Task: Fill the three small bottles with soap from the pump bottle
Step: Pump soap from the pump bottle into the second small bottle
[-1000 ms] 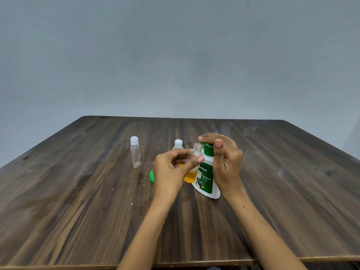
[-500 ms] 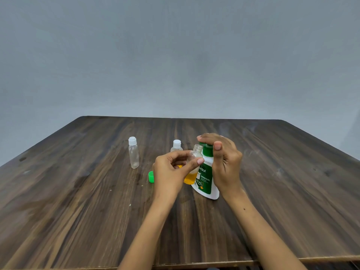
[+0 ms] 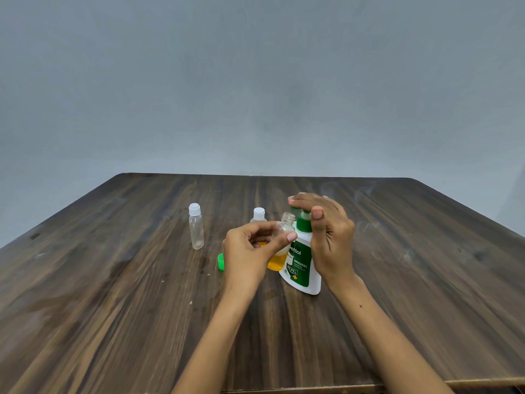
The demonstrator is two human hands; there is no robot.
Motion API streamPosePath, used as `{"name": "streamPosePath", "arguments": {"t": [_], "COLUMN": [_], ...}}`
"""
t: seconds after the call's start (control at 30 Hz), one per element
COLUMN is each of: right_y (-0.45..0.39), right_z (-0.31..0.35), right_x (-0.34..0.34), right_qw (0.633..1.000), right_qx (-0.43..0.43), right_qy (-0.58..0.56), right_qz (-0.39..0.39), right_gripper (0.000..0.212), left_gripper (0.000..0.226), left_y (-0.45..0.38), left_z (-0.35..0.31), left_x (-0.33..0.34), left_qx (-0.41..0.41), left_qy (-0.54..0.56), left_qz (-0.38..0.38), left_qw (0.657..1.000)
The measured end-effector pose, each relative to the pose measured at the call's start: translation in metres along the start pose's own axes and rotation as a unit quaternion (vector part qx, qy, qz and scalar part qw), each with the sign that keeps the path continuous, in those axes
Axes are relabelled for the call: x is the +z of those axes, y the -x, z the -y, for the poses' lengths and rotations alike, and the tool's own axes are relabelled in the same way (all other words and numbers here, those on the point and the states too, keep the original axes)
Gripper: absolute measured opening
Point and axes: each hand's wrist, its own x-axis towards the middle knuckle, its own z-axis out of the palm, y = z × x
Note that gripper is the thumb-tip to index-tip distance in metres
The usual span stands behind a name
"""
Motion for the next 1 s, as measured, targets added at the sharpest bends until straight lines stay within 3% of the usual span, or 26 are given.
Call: {"name": "streamPosePath", "arguments": {"t": [0.63,0.8,1.0], "right_y": [0.0034,-0.0014,0.002], "right_z": [-0.0028,-0.0006,-0.0011], "right_x": [-0.0039,-0.0049,-0.0039], "right_qw": [1.0,0.999,1.0], "right_qx": [0.006,0.005,0.015], "right_qy": [0.007,0.016,0.012], "right_qz": [0.019,0.03,0.025], "right_gripper": [0.06,0.061,0.058], "left_gripper": [0.031,0.041,0.032], "left_y": [-0.0011,-0.0024,-0.0006], "left_z": [0.0022,0.0027,0.0041], "left_x": [0.0,-0.001,0.0], "left_qx": [-0.003,-0.008,-0.009], "left_qy": [-0.01,-0.011,-0.013], "left_qz": [0.003,0.005,0.005], "left_qw": [1.0,1.0,1.0]}}
